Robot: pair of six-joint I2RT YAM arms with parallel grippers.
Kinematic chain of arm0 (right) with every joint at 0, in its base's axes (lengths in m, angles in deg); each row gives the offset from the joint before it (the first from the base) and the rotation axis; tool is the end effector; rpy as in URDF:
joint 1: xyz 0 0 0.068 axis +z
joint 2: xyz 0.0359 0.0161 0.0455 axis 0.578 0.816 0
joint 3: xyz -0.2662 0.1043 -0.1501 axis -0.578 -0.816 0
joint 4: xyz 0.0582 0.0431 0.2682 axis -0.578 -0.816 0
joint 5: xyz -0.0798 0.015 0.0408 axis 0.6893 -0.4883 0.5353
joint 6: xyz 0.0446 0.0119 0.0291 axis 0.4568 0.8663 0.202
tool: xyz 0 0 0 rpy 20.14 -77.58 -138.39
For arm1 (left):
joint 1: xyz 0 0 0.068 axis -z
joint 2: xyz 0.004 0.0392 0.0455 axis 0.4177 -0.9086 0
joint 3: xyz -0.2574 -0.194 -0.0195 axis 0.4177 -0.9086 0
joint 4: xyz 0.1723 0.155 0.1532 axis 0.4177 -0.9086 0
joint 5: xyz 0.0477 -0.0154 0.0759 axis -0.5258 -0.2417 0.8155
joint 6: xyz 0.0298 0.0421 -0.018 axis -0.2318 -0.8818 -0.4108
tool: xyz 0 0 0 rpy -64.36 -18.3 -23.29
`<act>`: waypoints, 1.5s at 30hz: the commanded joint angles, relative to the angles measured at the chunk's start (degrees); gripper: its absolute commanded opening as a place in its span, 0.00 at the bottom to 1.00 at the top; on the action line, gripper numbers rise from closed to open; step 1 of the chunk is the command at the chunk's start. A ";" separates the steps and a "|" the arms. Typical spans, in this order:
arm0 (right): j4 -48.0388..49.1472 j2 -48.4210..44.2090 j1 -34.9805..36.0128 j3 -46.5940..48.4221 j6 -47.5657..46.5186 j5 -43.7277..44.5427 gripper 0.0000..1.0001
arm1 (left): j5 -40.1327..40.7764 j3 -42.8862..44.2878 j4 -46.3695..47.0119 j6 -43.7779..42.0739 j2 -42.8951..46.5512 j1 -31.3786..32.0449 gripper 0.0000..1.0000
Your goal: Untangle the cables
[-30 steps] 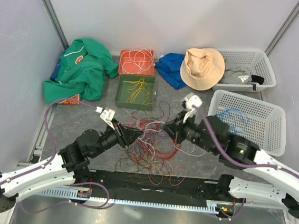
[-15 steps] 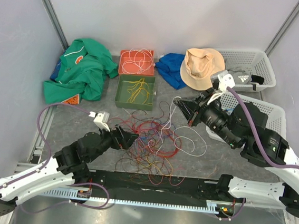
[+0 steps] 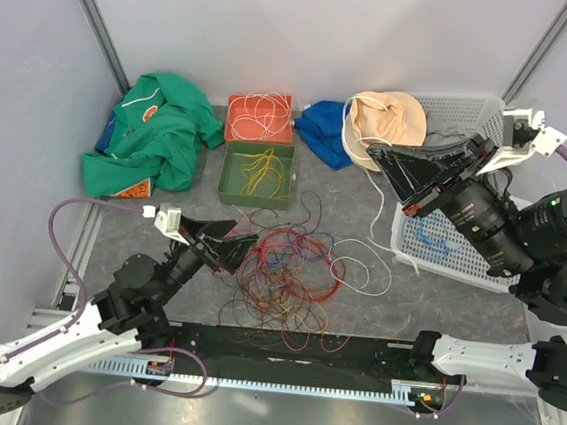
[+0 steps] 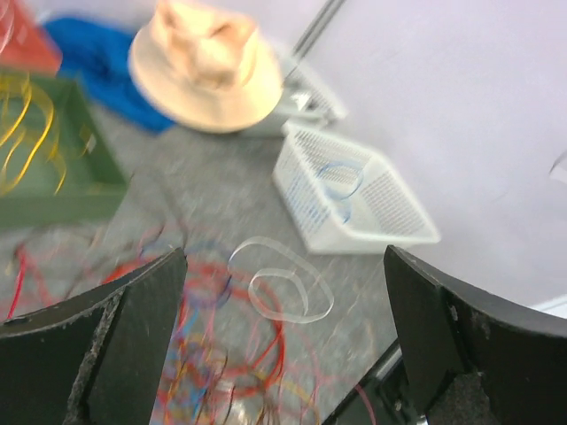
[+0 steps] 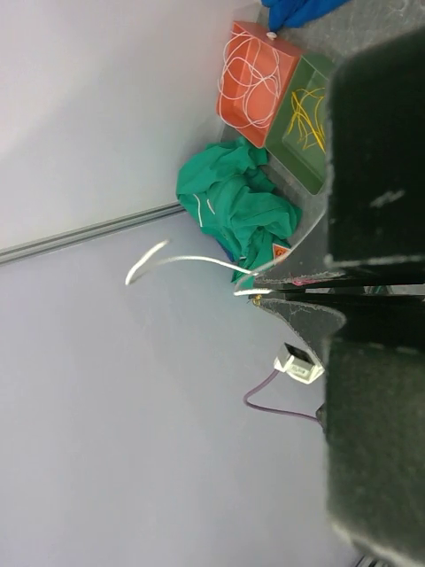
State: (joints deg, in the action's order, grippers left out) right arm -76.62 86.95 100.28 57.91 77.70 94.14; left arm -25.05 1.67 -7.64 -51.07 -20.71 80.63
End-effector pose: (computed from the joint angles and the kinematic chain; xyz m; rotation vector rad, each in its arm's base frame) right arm 0.0565 0.0944 0.6374 -0.2889 1.3321 1.0096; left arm 0.0580 -0.0634 0.2956 0.0071 1.5099 -1.0176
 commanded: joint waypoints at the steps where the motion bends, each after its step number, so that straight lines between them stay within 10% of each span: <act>1: -0.59 2.71 -0.11 0.92 0.21 -1.45 0.00 | -8.19 1.85 20.96 -11.75 -5.75 -0.22 1.00; 17: -0.77 3.42 -0.11 -3.29 2.93 -2.68 0.00 | -33.00 3.52 61.93 -14.23 -31.16 -0.04 1.00; 45: 2.04 1.84 -0.02 -11.03 4.43 -4.26 0.00 | -30.72 14.68 51.04 -35.23 -45.58 5.58 1.00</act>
State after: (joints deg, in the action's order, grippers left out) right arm -77.04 89.15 100.28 47.47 81.17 91.19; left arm -58.58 13.78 43.40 -80.75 -63.09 85.86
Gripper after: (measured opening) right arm 0.010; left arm 0.993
